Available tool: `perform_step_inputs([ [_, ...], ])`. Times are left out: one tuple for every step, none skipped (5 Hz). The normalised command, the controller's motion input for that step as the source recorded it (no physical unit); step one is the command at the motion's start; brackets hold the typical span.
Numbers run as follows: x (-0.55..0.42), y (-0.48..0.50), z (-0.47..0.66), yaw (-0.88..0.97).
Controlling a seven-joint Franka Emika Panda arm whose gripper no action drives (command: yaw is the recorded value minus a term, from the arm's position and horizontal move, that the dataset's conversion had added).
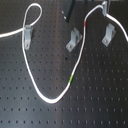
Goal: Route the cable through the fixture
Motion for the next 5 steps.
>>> perform_step_inputs([
  [-0.092,-0.155,0.0,-0.54],
  [0.0,0.0,0.02,0.0],
  [0.067,0.035,0.72,0.0],
  [0.048,0.027,0.53,0.0],
  [-0.009,-0.006,0.0,0.0],
])
